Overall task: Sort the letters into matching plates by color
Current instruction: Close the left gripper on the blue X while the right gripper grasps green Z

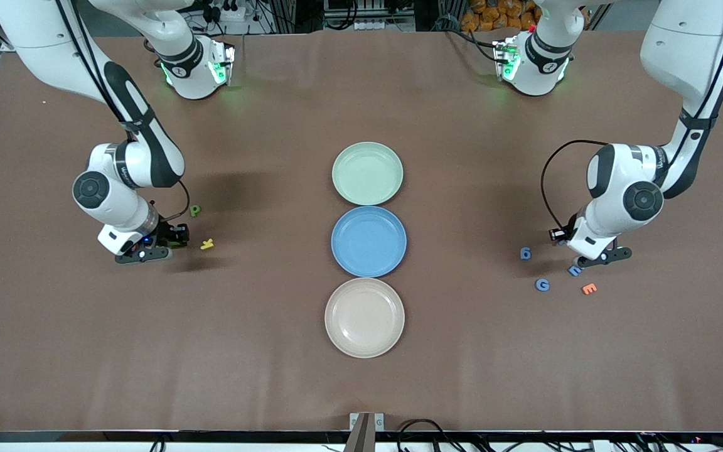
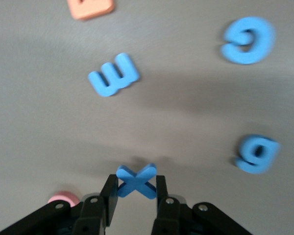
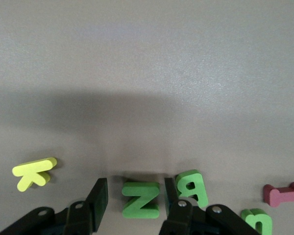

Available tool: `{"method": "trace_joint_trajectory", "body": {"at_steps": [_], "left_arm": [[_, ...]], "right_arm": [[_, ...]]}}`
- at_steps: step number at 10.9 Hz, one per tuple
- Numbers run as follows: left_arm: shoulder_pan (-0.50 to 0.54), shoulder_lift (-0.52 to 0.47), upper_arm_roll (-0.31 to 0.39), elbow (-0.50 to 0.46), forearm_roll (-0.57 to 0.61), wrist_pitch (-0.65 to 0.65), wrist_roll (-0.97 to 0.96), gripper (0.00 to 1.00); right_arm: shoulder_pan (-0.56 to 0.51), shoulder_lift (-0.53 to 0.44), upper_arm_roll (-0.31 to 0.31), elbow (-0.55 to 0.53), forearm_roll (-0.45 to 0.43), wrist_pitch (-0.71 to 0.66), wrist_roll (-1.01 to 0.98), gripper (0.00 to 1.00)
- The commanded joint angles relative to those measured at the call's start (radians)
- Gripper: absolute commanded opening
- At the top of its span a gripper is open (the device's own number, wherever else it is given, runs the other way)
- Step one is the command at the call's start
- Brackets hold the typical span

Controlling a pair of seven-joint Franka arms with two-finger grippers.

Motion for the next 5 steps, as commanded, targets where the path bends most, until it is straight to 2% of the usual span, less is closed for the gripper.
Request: {"method": "trace_joint_trajectory", "body": {"at_steps": [1, 4, 5], "left_arm": [[-0.073, -0.008, 0.000, 0.162, 0.039, -0.202, -0.028, 0.00], [-0.082, -0.006, -0.079, 0.264, 0.014, -0.223, -0.024, 0.00], [-0.093, 0.012, -0.108, 0.295, 0.001, -0.223, -0.027, 0.00]], "right_arm": [[-0.007, 0.008, 0.000, -0.005, -0.016, 0.022, -0.009, 0.53], [-0.007, 0.011, -0.002, -0.005, -0.016, 0.022, -0.011, 0.50], [-0.007, 0.011, -0.002, -0.005, -0.017, 0.022, -0.011, 0.42]]}}
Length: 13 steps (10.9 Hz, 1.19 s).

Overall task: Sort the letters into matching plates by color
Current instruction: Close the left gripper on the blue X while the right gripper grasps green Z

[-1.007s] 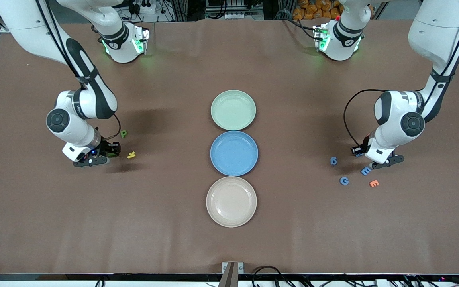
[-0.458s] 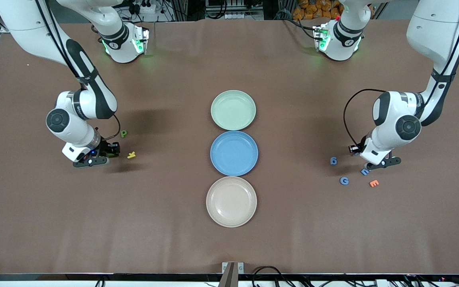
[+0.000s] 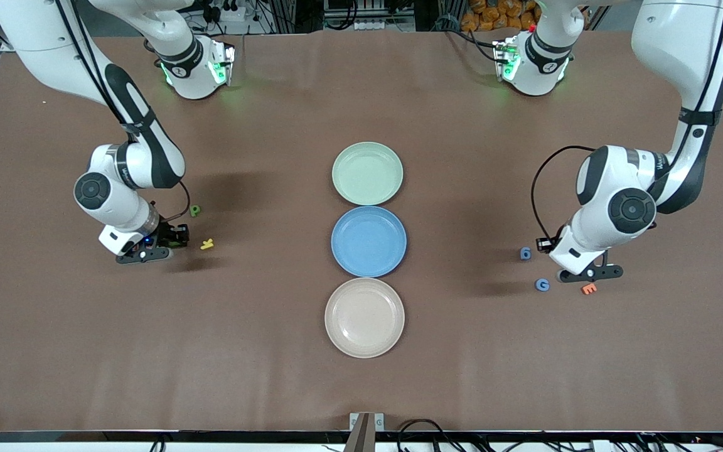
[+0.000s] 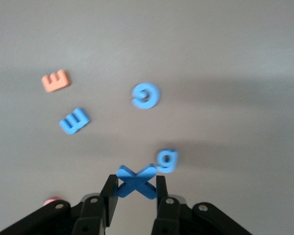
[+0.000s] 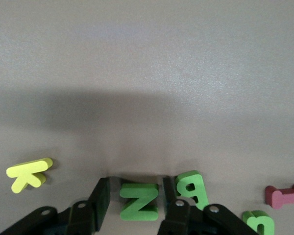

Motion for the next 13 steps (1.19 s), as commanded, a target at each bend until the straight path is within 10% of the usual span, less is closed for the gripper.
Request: {"method": "trace_joint_trajectory", "body": {"at_steps": [1, 7, 13], "left_arm": [[-0.036, 0.034, -0.065, 0.102, -0.019, -0.031, -0.030, 0.00], [-0.176, 0.185, -0.079, 0.315, -0.103, -0.030, -0.142, 0.00], [-0.320, 0.301, -0.079, 0.447, -0.137, 0.045, -0.359, 0.00]], "right_arm": [[-0.008, 0.001, -0.002, -0.005, -0.016, 0.014, -0.023, 0.34], [-0.006, 0.001, -0.005, -0.002, -0.016, 0.012, -0.024, 0.00], [0.021, -0.059, 0.001, 0.119, 0.000, -0.241, 0.026, 0.00]]}}
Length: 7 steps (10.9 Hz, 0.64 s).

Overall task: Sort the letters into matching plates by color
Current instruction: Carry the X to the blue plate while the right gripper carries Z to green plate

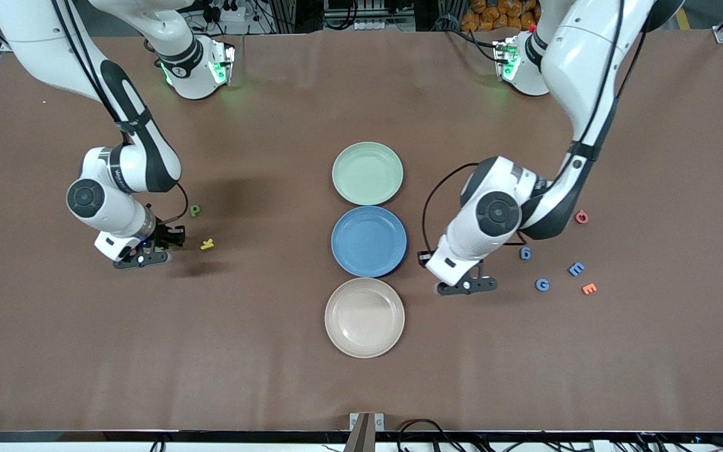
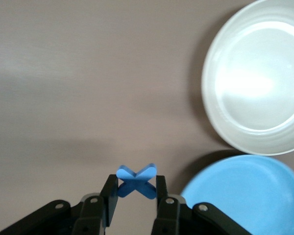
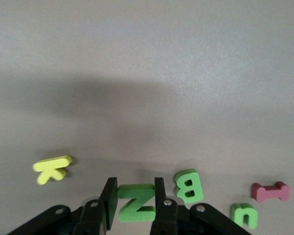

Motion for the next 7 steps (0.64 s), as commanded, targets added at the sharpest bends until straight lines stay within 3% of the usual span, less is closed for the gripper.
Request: {"method": "trace_joint_trajectory", "body": {"at_steps": [1, 7], "left_arm": [[-0.056, 0.038, 0.006, 0.058, -0.044, 0.037, -0.074, 0.00], [-0.205, 0.061, 0.011, 0.061, -0.112, 0.156, -0.189, 0.00]], "right_arm": [[0.016, -0.045, 0.016, 0.040, -0.001, -0.082, 0.077, 0.00], [0.157, -0.046, 0.186, 0.138, -0.003, -0.082, 0.618, 0.00]]}}
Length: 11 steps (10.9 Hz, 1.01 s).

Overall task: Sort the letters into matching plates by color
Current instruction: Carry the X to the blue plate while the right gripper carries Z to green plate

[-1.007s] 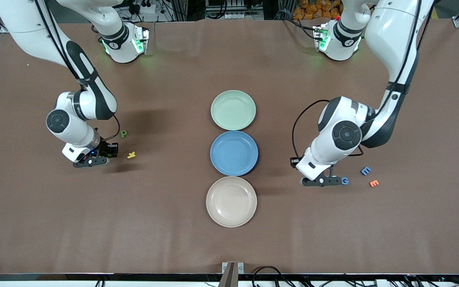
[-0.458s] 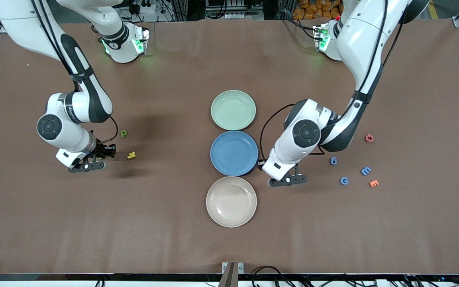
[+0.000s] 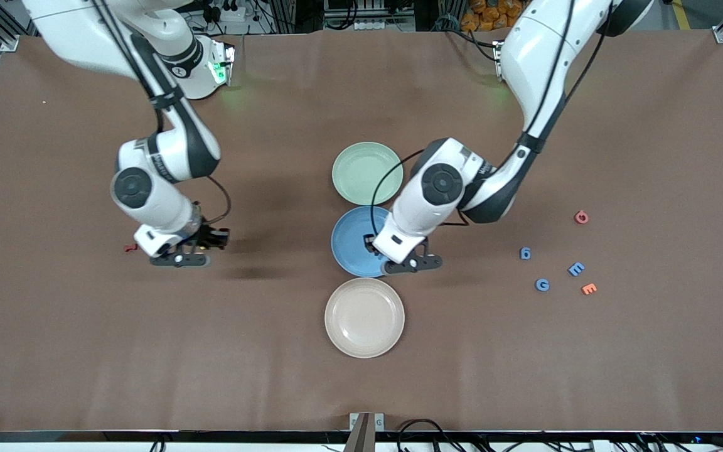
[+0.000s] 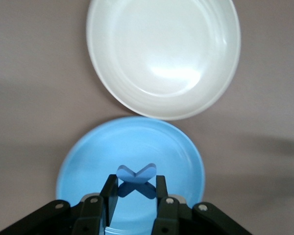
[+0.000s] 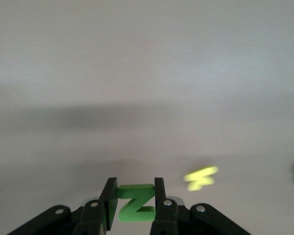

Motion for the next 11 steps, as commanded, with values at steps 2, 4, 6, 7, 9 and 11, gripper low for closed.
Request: {"method": "trace_joint_trajectory", "body": {"at_steps": [2, 4, 6, 7, 9, 11], "left_arm": [[-0.054, 0.024, 0.019, 0.027, -0.007, 0.024, -0.027, 0.99], [-0.037, -0.002, 0.025, 0.025, -0.004, 0.018, -0.029, 1.00], [-0.022, -0.044, 0.056, 0.022, 0.042, -0.023, -0.029, 1.00], [-0.011, -0.083, 0.071, 0.024, 0.059, -0.067, -0.026, 1.00], [0.048, -0.131, 0.085, 0.022, 0.096, -0.126, -0.017, 1.00], [0.124, -0.174, 0.082, 0.022, 0.160, -0.181, 0.020, 1.00]], "right_arm": [[0.076, 0.004, 0.071, 0.063, -0.004, -0.014, 0.287, 0.00], [0.090, 0.007, 0.101, 0.066, -0.004, -0.010, 0.350, 0.00], [0.119, 0.020, 0.117, 0.071, -0.005, 0.001, 0.405, 0.00], [0.145, 0.027, 0.121, 0.083, -0.005, -0.001, 0.441, 0.00], [0.206, 0.050, 0.146, 0.111, -0.007, 0.001, 0.526, 0.00], [0.279, 0.098, 0.166, 0.163, -0.013, 0.001, 0.601, 0.00]]}}
